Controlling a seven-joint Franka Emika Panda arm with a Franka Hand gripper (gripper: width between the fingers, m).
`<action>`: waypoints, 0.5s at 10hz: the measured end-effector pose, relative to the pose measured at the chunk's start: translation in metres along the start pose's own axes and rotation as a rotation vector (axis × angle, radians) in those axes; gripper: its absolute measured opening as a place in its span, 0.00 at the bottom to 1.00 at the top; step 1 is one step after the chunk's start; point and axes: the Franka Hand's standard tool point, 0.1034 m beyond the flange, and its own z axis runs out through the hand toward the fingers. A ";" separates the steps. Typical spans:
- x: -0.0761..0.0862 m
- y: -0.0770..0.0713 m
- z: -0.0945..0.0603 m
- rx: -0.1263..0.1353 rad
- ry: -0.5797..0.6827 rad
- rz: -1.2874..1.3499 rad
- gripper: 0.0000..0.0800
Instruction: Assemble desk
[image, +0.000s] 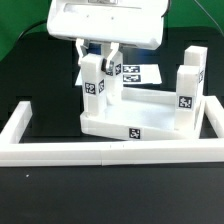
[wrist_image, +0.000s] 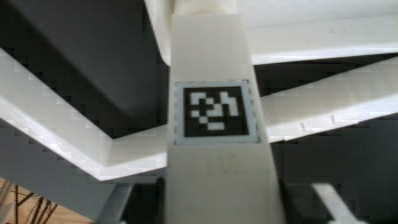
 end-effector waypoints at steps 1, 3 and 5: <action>0.000 0.000 0.000 0.000 0.000 -0.002 0.47; 0.000 0.000 0.000 0.000 0.000 -0.003 0.64; 0.000 0.000 0.000 0.000 0.000 -0.003 0.80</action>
Offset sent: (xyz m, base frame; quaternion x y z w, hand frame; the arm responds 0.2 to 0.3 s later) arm 0.0000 0.0000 0.0000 0.0000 0.0000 0.0000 1.0000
